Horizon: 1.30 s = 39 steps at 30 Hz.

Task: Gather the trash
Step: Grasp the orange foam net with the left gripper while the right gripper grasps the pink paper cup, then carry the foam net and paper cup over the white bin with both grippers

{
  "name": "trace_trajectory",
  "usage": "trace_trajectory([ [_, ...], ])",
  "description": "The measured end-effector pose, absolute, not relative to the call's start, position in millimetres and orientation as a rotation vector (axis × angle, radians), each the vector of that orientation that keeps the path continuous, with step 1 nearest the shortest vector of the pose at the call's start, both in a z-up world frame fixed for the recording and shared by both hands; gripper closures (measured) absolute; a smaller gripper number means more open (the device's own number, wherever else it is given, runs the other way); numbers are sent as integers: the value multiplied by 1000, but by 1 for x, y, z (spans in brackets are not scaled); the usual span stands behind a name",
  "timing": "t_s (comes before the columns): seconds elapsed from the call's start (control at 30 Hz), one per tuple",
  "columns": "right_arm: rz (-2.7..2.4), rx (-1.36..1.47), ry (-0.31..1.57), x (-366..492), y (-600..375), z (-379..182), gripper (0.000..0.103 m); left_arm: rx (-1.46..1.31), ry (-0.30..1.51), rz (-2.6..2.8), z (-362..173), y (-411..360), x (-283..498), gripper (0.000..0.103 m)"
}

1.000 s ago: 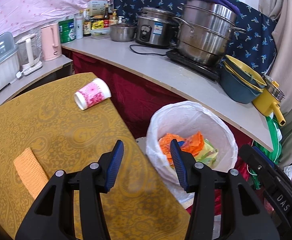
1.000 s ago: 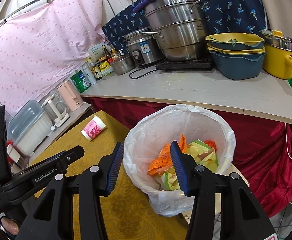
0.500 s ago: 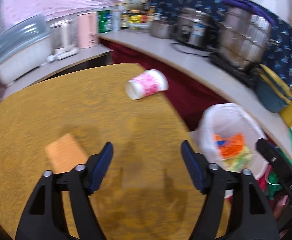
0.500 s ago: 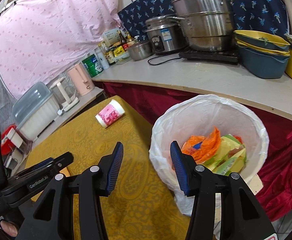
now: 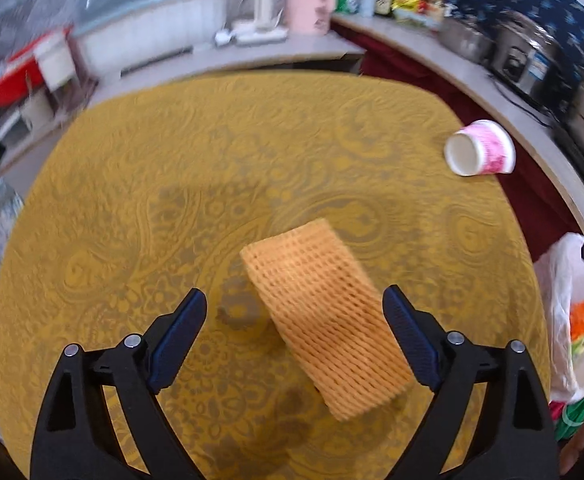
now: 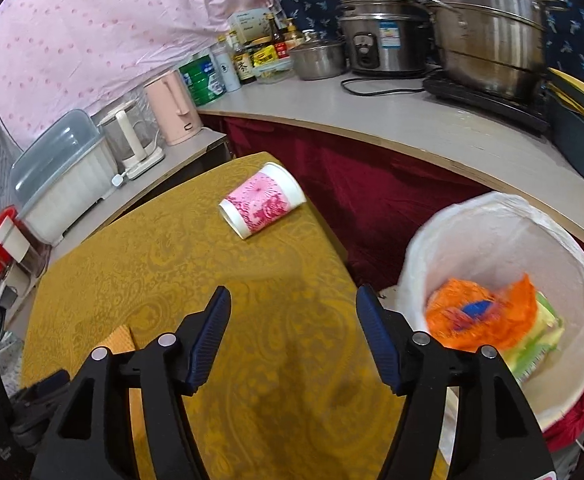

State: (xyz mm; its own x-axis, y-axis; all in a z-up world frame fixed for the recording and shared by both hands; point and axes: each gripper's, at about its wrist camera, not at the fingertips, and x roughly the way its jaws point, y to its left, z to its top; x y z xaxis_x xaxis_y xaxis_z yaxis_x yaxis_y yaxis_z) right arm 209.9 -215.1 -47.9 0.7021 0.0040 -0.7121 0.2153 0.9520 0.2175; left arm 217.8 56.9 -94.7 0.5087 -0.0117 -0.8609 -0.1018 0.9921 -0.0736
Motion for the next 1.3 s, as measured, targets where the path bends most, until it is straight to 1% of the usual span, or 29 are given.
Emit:
trace_trajectory([
  [0.17, -105, 289, 806, 257, -206, -53, 36, -261, 1156, 89, -127, 75, 241, 18],
  [0.2, -105, 284, 811, 266, -205, -55, 36, -268, 1157, 94, -129, 75, 242, 15],
  [0.27, -111, 267, 822, 282, -202, -58, 36, -234, 1144, 98, -130, 69, 244, 15],
  [0.33, -116, 260, 830, 296, -201, -62, 34, -206, 1141, 98, -130, 62, 247, 15],
  [0.37, -116, 260, 834, 302, -200, -63, 33, -200, 1138, 94, -129, 59, 248, 19],
  [0.43, -116, 256, 840, 313, -198, -67, 32, -188, 1125, 63, -125, 50, 250, 35],
  [0.47, -115, 248, 842, 318, -196, -69, 30, -181, 1121, 37, -123, 45, 252, 49],
  [0.5, -114, 239, 845, 321, -195, -70, 30, -173, 1120, 13, -121, 41, 254, 66],
  [0.53, -113, 232, 849, 325, -193, -71, 30, -179, 1125, -27, -119, 37, 257, 74],
  [0.57, -112, 230, 851, 329, -193, -73, 30, -183, 1129, -47, -118, 34, 261, 84],
  [0.6, -112, 234, 852, 333, -193, -74, 30, -177, 1123, -60, -115, 30, 265, 90],
  [0.63, -113, 239, 853, 335, -193, -75, 29, -172, 1114, -74, -113, 29, 268, 93],
  [0.83, -114, 290, 869, 352, -196, -83, 29, -217, 1076, -123, -98, 30, 295, 94],
  [0.97, -117, 305, 887, 365, -194, -89, 29, -234, 1029, -125, -83, 36, 327, 94],
  [1.1, -109, 333, 900, 374, -197, -94, 28, -190, 968, -150, -68, 22, 367, 94],
  [1.17, -104, 354, 907, 378, -200, -97, 24, -166, 951, -170, -64, 15, 380, 94],
  [1.3, -88, 381, 922, 393, -205, -102, 22, -115, 937, -242, -66, -10, 408, 94],
])
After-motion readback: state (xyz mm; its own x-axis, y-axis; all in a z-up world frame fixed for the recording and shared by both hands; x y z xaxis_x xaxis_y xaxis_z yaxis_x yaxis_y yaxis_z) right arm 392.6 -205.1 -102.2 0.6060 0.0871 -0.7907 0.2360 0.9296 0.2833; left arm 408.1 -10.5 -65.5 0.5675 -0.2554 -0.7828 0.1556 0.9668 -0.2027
